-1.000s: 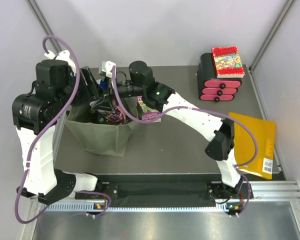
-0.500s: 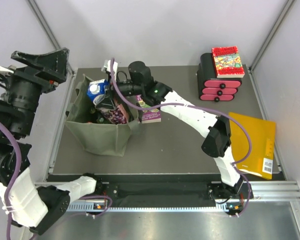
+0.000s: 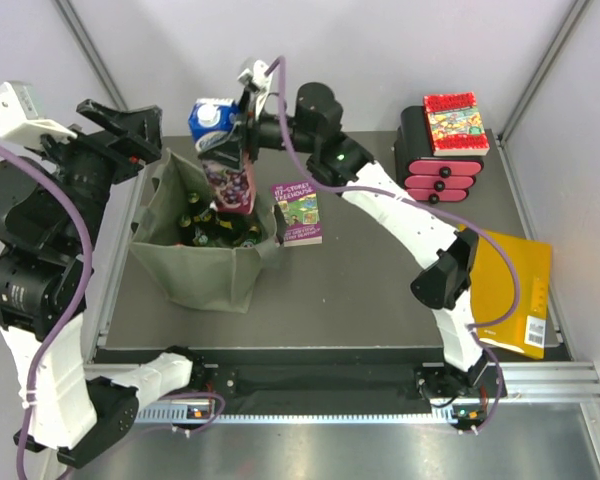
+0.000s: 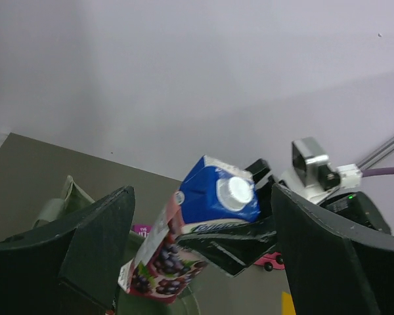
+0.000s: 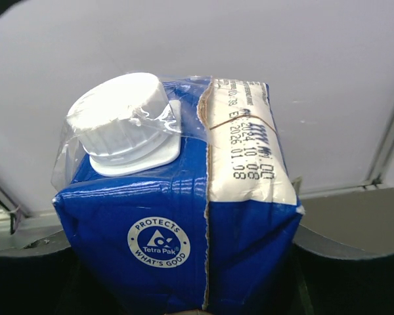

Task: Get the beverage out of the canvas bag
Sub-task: Take out the drink from the canvas bag, then place the drink at the center of the board.

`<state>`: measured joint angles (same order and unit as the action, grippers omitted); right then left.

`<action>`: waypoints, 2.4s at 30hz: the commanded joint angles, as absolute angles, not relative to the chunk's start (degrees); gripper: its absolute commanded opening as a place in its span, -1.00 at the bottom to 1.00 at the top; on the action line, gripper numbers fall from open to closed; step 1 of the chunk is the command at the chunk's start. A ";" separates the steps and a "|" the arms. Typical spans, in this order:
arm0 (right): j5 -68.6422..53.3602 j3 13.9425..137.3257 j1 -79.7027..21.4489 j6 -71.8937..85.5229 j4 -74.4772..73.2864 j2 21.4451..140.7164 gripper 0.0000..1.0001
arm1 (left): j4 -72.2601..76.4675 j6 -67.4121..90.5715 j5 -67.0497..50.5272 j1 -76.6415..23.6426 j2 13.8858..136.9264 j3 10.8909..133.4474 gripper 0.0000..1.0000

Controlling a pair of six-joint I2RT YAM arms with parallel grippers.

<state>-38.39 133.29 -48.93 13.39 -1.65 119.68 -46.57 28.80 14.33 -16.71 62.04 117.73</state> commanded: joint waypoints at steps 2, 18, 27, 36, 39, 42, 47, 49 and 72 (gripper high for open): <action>-36.21 140.80 -43.17 14.16 14.33 107.32 -0.85 | -40.70 26.63 13.27 -16.87 60.82 115.67 0.78; -30.68 120.17 -24.62 2.29 7.81 96.86 -0.82 | -38.50 27.86 9.32 -16.79 59.33 98.45 0.78; -29.62 93.70 -15.74 0.35 29.52 95.09 -0.75 | -38.06 28.83 9.40 -16.79 58.27 91.76 0.78; -24.96 92.45 -13.80 0.35 42.26 106.50 -0.69 | -38.50 30.76 9.84 -16.79 58.45 88.16 0.77; -23.12 95.00 -13.80 0.35 44.29 110.55 -0.64 | -39.28 30.76 10.37 -16.87 58.80 88.15 0.78; -20.66 94.93 -13.80 -2.46 48.49 114.15 -0.53 | -39.55 31.02 10.63 -16.79 59.06 88.07 0.78; -18.99 88.96 -13.54 -4.39 55.98 116.28 -0.26 | -39.81 31.55 10.90 -16.87 59.15 87.63 0.78; -18.72 84.83 -13.19 -3.96 56.33 115.23 -0.07 | -40.34 31.55 10.99 -16.87 59.15 87.45 0.78; -26.89 72.25 -10.63 -3.61 45.27 98.70 0.99 | -41.92 30.06 6.94 -16.79 61.08 85.52 0.78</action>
